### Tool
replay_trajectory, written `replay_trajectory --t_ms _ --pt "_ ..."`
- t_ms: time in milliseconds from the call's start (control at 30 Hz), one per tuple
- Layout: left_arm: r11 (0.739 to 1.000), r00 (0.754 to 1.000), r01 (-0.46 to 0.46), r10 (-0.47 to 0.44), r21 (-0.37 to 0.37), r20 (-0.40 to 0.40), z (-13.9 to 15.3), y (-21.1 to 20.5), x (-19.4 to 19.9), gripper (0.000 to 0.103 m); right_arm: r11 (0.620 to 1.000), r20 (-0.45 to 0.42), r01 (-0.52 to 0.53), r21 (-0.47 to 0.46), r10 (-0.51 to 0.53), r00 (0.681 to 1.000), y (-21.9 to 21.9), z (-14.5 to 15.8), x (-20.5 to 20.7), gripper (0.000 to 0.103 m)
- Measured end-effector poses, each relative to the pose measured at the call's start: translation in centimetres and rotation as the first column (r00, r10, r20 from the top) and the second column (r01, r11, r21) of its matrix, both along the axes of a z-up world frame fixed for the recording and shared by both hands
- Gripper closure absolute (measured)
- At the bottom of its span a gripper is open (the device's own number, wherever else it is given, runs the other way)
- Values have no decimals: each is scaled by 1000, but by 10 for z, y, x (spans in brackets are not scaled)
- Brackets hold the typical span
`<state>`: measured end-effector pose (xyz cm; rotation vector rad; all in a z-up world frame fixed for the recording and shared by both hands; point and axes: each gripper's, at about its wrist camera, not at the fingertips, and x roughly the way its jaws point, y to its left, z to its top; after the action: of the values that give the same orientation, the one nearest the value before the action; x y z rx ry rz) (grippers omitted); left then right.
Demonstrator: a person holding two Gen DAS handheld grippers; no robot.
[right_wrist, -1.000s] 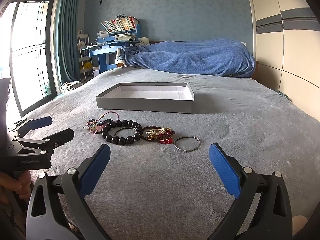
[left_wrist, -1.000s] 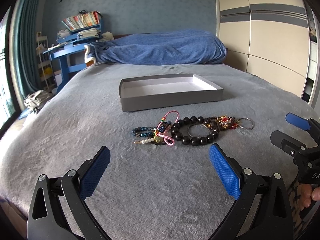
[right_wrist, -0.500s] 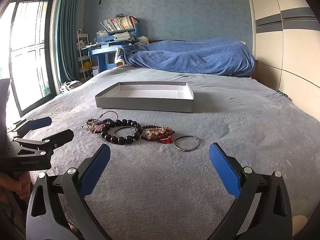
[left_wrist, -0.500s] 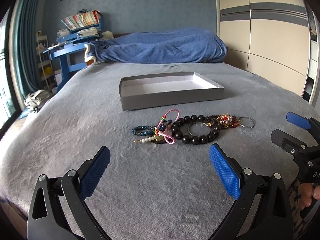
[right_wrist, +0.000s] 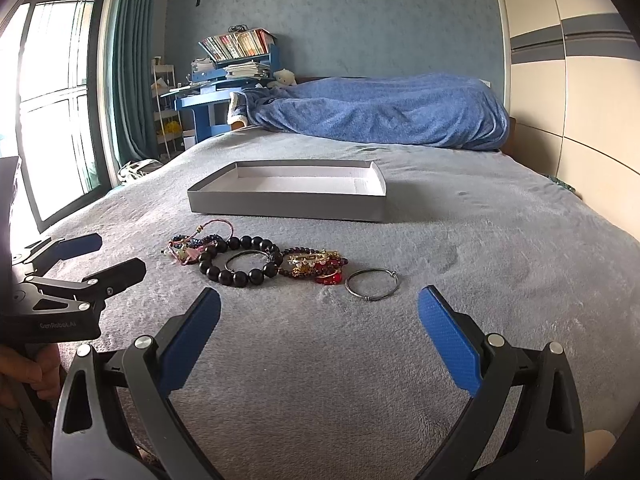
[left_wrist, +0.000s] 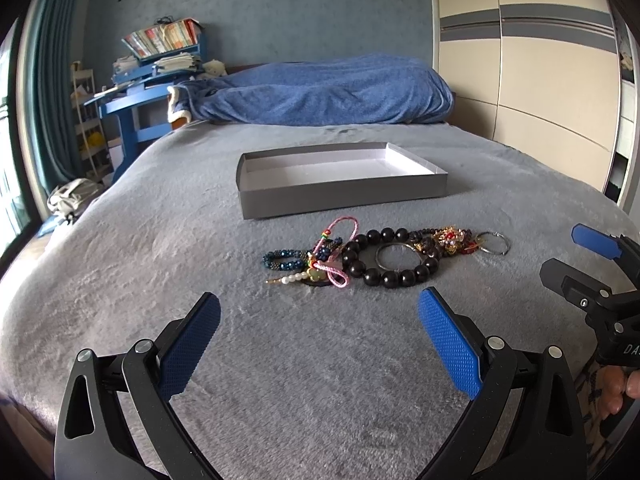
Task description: Organize jewelry
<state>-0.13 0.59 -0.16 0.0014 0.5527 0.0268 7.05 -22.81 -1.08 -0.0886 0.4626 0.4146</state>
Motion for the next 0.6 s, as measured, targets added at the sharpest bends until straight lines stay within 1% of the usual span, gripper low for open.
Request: replay_trajectory --t_ms 600 --pt "1000 1000 1 -1 6 -7 2 -3 7 5 1000 -12 6 -1 -6 1000 0 -2 1 5"
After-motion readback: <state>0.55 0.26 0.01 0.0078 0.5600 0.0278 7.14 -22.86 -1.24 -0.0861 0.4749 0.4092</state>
